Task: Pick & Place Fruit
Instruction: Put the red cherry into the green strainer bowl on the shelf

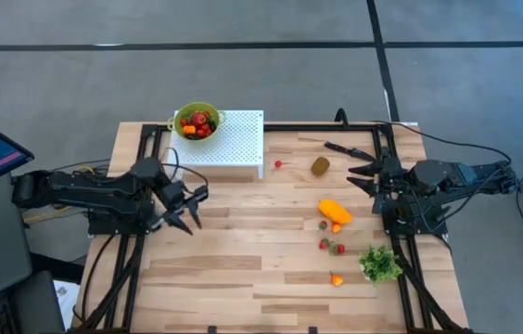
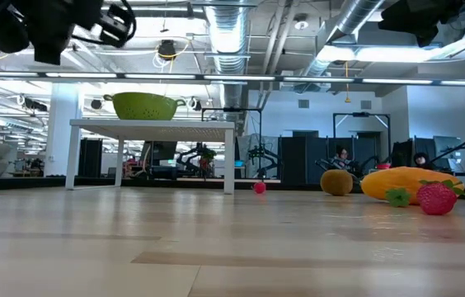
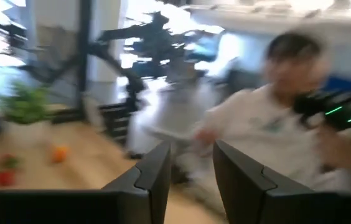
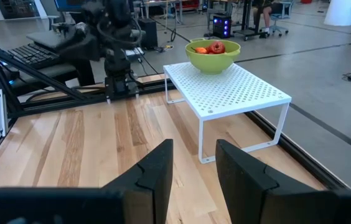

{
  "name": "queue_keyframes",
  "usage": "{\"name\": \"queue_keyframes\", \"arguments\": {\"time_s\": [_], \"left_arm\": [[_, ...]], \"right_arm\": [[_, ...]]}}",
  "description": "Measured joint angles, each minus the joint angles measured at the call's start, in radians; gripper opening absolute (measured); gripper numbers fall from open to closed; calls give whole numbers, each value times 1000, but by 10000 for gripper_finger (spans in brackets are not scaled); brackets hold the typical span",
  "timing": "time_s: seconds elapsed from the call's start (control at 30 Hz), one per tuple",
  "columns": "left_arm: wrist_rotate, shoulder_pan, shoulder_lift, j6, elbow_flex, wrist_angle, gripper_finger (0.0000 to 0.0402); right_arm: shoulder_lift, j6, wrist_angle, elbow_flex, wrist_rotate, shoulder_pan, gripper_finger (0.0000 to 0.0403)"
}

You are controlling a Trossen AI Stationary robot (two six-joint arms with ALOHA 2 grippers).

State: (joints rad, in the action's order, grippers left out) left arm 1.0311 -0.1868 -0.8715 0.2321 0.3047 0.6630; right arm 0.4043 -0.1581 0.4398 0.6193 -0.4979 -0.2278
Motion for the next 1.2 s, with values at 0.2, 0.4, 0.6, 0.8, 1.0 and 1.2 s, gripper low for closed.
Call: {"name": "queue_keyframes", "arguments": {"time_s": [0.2, 0.4, 0.6, 0.8, 1.0, 1.2], "left_arm": [[-291, 113, -93, -446, -73, -11, 110], [-459, 234, -238, -614, -94, -11, 110], [-834, 384, -368, -836, -94, 26, 110], [-1136, 471, -446, -878, -94, 151, 110], [-1276, 487, -506, -574, -93, 288, 110], [-1339, 468, -592, -254, -93, 305, 102]], "right_arm": [[0, 0, 0, 0, 0, 0, 116], [0, 0, 0, 0, 0, 0, 116], [0, 104, 0, 0, 0, 2, 116], [0, 343, 0, 0, 0, 2, 116], [2, 306, -37, 0, 0, 2, 116], [44, 214, -252, 0, -5, 30, 116]]}}
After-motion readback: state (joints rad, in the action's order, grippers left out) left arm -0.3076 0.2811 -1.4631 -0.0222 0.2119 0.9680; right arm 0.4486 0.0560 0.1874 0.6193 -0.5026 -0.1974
